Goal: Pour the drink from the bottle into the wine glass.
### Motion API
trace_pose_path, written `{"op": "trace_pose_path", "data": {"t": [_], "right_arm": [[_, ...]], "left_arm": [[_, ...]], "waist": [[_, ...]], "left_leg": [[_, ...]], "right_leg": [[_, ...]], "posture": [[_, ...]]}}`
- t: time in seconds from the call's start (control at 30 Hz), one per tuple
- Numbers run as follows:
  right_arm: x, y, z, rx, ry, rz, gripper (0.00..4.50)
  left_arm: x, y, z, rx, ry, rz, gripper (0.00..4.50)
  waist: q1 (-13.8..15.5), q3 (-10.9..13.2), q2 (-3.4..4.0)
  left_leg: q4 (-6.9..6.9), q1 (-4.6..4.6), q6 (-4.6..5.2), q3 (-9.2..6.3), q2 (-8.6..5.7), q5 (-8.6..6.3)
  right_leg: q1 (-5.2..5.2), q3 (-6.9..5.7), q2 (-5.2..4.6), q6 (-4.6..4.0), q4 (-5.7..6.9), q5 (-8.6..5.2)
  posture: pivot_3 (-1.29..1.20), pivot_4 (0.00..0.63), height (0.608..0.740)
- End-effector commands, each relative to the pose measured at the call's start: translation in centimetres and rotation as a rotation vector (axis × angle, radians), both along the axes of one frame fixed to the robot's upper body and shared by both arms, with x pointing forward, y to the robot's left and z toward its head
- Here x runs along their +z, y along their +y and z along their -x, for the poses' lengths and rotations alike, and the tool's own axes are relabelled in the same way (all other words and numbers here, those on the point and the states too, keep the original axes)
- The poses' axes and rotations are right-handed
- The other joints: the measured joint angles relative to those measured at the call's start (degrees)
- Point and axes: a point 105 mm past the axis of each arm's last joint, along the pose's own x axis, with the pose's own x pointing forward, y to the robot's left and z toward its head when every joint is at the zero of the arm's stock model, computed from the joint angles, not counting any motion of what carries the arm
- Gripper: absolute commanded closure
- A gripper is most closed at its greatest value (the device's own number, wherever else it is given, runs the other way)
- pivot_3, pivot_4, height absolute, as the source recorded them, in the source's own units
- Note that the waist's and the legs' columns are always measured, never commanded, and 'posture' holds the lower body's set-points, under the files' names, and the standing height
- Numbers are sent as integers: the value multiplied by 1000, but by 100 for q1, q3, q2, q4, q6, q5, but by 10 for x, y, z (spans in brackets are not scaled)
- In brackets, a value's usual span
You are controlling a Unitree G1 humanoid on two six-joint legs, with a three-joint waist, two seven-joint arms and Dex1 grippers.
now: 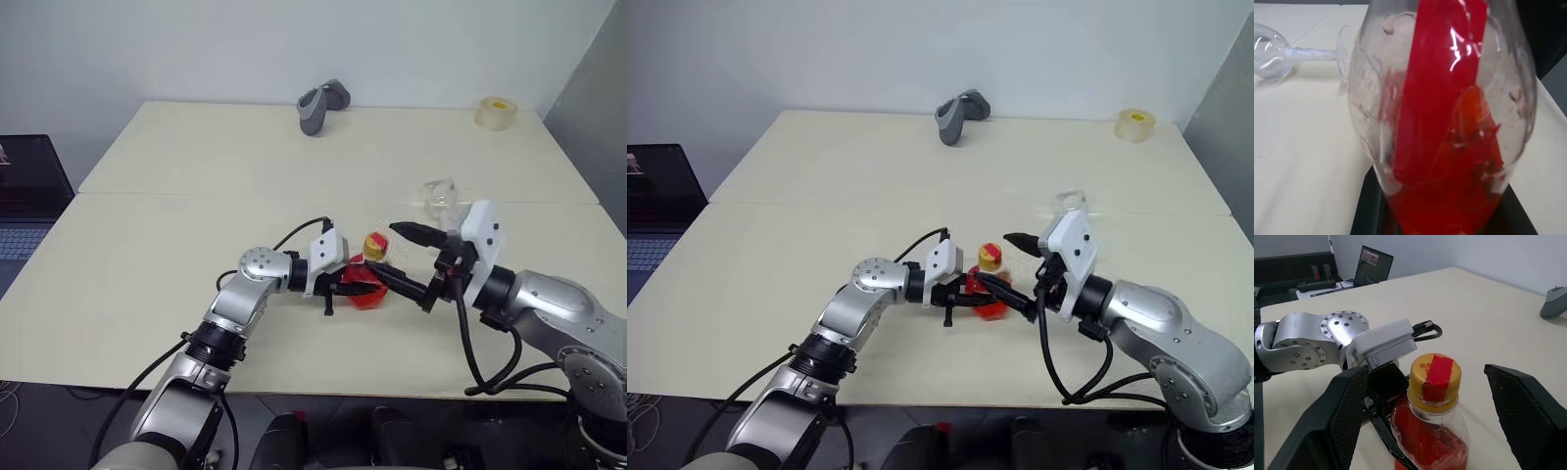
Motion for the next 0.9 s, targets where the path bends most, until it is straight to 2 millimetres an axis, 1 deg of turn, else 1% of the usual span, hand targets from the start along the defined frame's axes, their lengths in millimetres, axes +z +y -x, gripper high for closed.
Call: {"op": "trace_pose_path", "data": {"t": [0.03,0.27,0.37,0.43,0.57,0.6,0.9], "right_arm": [[5,4,-3,4,-43,-14,509],[2,9,-10,14,-47,-22,509],[1,9,-12,18,-48,-24,1085],[1,10,-12,21,-49,-25,1691],[2,11,-11,30,-50,-28,3185],[3,12,-11,34,-52,-35,3319],[14,14,-4,67,-35,-138,3316]], "left_arm": [[16,-2,-3,-5,-55,34,3727],[16,-2,-3,-2,-57,34,3727],[15,-2,-3,0,-58,32,3727],[15,-1,-2,0,-59,31,3727],[15,-1,-3,2,-59,29,3727],[15,0,-3,3,-59,29,3727],[15,-1,-2,2,-59,31,3727]], "waist": [[0,0,0],[0,0,0],[-1,0,0],[-1,0,0],[-1,0,0],[-1,0,0],[-1,0,0]], "left_leg": [[0,0,0,0,0,0],[0,0,0,0,0,0],[0,0,0,-1,0,0],[0,0,0,-1,1,0],[0,0,0,-1,1,0],[0,0,0,-1,1,0],[0,0,0,-1,1,0]], "right_leg": [[0,0,0,0,0,0],[0,0,0,0,0,0],[0,0,0,0,0,0],[0,0,0,0,0,0],[0,0,0,0,0,0],[0,0,0,0,0,0],[0,0,0,0,0,0]], "posture": [[0,150,740],[0,150,740],[0,150,740],[0,150,740],[0,150,740],[0,150,740],[0,150,740]]}}
